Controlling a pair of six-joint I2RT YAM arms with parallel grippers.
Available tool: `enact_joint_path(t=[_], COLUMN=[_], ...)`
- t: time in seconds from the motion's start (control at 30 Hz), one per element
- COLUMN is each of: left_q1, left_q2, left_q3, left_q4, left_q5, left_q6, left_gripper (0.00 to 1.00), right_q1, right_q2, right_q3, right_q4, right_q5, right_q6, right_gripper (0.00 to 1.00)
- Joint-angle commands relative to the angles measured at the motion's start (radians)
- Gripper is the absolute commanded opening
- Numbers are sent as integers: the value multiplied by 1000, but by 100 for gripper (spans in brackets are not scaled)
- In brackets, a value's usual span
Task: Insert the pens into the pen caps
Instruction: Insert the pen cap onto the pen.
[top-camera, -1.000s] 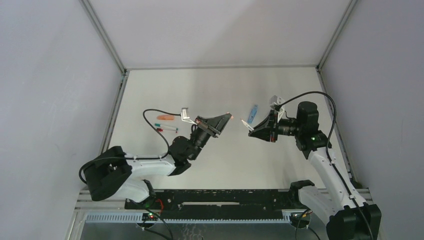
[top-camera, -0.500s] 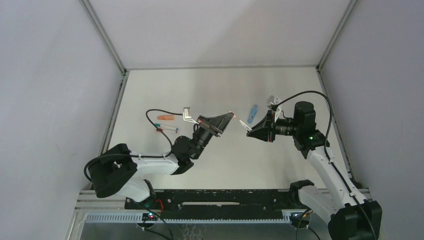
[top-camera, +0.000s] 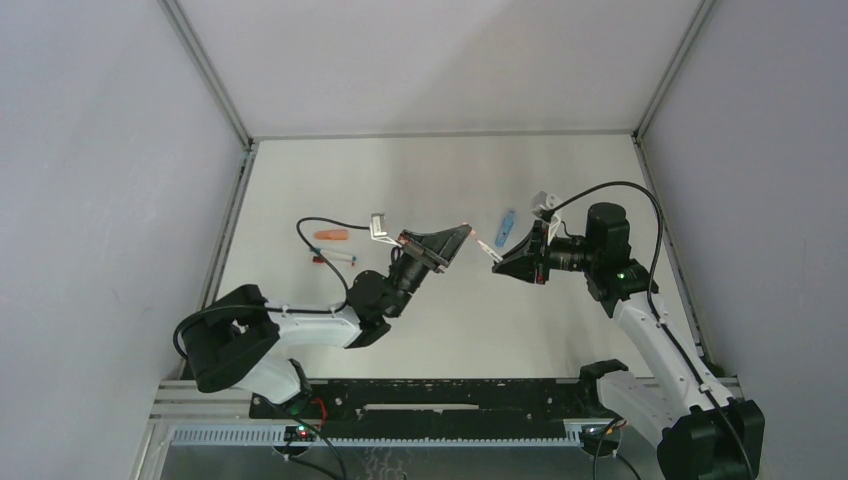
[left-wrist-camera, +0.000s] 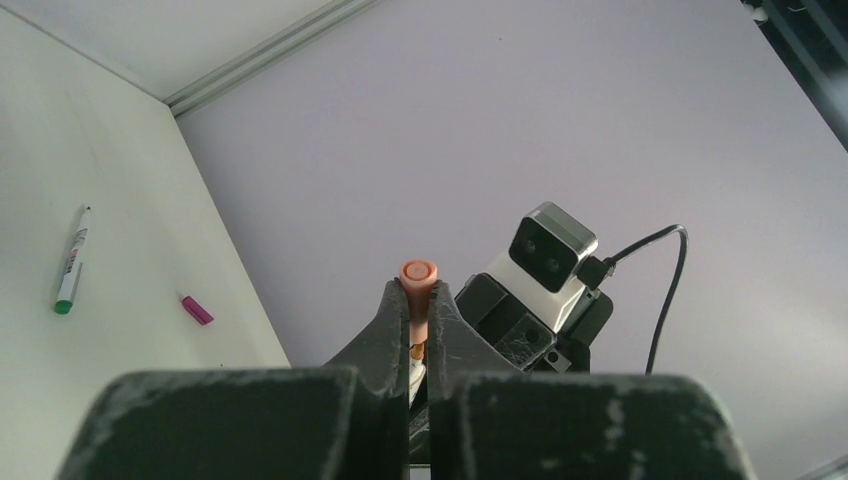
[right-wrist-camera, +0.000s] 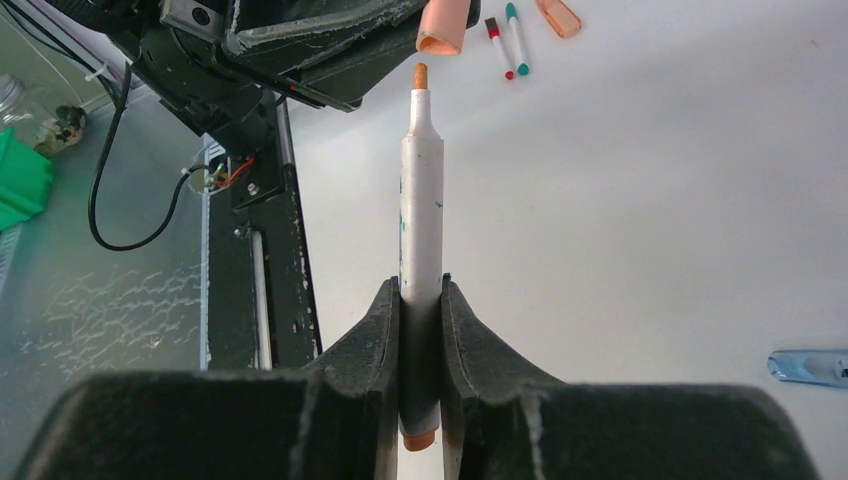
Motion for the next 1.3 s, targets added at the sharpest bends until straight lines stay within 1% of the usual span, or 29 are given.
enact_joint_path(t=[0.0,0.77,1.07,1.13,1.27], left_q1=[-8,-38,-48,-48,-48], left_q2=[9,48,9,-9,-32], left_q3=[51,63,54,51,43], left_q4=[11,-17,-113,-136,-151], left_q5=[15,37,43,47,58], left_q6=[-9,-29,35,54,77], left_gripper=[0,0,0,0,0], right_q1=[10,3,-8,-10,-13], right_q2=[-5,-15,-26,-25,-26], right_q3=[-4,-5,-3,6,10], right_q4=[34,31,16,-14,-28], right_q5=[5,41,57,59,63], right_q6=[14,10,-21,-48,-62], right_gripper=[0,0,0,0,0])
